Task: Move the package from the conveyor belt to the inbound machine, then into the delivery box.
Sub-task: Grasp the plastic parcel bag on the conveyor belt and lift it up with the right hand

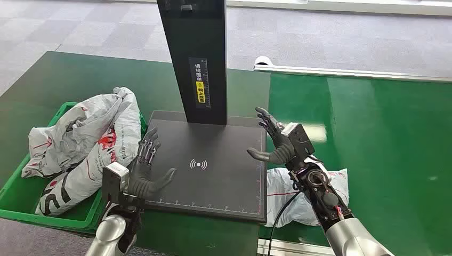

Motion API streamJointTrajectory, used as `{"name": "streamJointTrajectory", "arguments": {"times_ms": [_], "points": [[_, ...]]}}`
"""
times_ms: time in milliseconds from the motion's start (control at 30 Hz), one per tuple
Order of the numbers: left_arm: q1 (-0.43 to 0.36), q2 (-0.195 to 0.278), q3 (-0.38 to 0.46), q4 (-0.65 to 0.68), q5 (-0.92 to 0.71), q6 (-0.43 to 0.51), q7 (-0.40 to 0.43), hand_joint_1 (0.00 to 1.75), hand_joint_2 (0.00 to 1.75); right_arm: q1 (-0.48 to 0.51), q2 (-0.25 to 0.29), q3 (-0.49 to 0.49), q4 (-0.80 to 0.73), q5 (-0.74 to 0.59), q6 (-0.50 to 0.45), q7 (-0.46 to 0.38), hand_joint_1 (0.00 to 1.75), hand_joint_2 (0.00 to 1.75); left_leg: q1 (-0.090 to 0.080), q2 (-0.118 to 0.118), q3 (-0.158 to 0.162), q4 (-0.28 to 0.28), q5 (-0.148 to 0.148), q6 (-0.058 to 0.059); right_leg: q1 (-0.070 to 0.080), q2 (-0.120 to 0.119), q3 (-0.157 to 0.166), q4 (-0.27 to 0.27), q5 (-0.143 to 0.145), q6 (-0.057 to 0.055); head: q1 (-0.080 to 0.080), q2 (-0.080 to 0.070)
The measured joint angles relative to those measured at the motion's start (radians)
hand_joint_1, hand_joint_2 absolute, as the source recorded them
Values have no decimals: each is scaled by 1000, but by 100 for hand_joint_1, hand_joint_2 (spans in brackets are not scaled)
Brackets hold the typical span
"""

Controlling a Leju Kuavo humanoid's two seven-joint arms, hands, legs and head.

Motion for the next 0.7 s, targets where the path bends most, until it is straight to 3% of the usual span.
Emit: {"name": "streamJointTrajectory", "arguments": {"times_ms": [167,300,467,567,700], "points": [[0,0,0,0,0,0,0,0,175,0,-3,0,-1,8,-9,-1,0,175,0,0,0,0,0,0,0,0,0,0,0,0,0,0],[0,1,1,0,0,3,-4,0,175,5,-20,-1,-26,70,-98,5,0,175,0,-1,0,0,0,0,0,0,0,0,0,0,0,0],[9,4,8,-5,-5,22,-22,0,175,8,-84,4,-84,382,-307,107,0,175,0,-1,-1,0,0,0,0,-1,0,0,0,0,0,0],[25,3,15,-20,-14,43,-35,0,175,-24,-123,-8,-136,439,-261,170,0,175,0,0,0,1,0,0,-1,-1,0,0,0,0,0,0],[47,-3,27,-39,-12,56,-39,0,175,4,-161,-62,-238,385,-157,192,0,175,0,-3,0,1,0,0,0,-3,1,0,0,0,0,0]]}}
